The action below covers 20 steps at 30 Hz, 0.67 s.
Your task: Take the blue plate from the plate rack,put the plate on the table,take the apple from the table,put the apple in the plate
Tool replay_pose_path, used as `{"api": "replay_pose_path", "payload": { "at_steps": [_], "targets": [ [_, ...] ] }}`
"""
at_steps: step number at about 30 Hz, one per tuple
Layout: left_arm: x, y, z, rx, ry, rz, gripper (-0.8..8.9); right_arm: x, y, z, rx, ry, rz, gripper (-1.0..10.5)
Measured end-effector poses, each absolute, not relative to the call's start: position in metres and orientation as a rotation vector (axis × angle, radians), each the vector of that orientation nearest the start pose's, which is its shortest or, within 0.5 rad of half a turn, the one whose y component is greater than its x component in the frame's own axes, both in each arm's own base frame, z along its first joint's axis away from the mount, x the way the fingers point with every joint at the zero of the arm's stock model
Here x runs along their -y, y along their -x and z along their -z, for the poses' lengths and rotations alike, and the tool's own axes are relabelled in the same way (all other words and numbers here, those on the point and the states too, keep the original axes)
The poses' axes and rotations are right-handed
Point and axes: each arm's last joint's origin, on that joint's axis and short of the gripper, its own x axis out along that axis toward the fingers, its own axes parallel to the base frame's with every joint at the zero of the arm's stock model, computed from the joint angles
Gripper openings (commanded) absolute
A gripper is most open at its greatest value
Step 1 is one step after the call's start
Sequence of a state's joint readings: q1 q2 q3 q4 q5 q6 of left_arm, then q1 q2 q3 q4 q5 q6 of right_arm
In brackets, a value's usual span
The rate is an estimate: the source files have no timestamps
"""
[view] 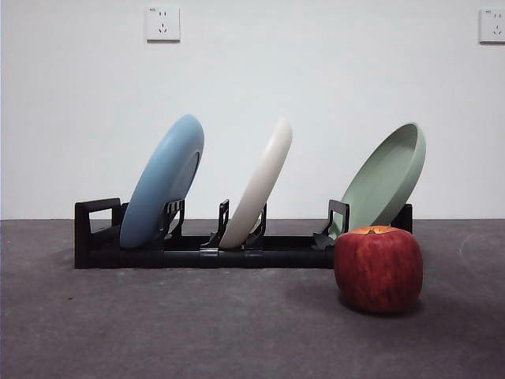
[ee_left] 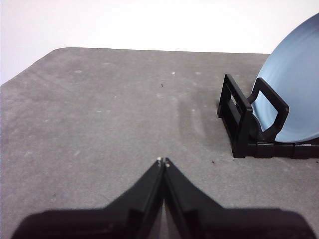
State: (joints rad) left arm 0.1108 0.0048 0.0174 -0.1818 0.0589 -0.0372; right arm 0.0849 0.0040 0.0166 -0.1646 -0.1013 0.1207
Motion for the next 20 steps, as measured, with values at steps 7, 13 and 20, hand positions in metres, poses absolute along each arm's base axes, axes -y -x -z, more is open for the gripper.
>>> {"api": "replay_pose_path", "payload": {
  "at_steps": [7, 13, 20],
  "targets": [
    [-0.009, -0.095, -0.152, -0.168, 0.060, -0.055, -0.03, -0.011, -0.095, -0.153, -0.163, -0.132, -0.176, 0.0],
    [-0.009, -0.095, -0.152, -0.167, 0.082, -0.056, -0.03, -0.011, -0.095, -0.154, -0.167, -0.226, -0.172, 0.0],
    [-0.005, -0.094, -0.155, -0.174, 0.234, 0.058, -0.08, -0.012, -0.093, -0.164, -0.178, -0.386, -0.214, -0.1]
  ]
}}
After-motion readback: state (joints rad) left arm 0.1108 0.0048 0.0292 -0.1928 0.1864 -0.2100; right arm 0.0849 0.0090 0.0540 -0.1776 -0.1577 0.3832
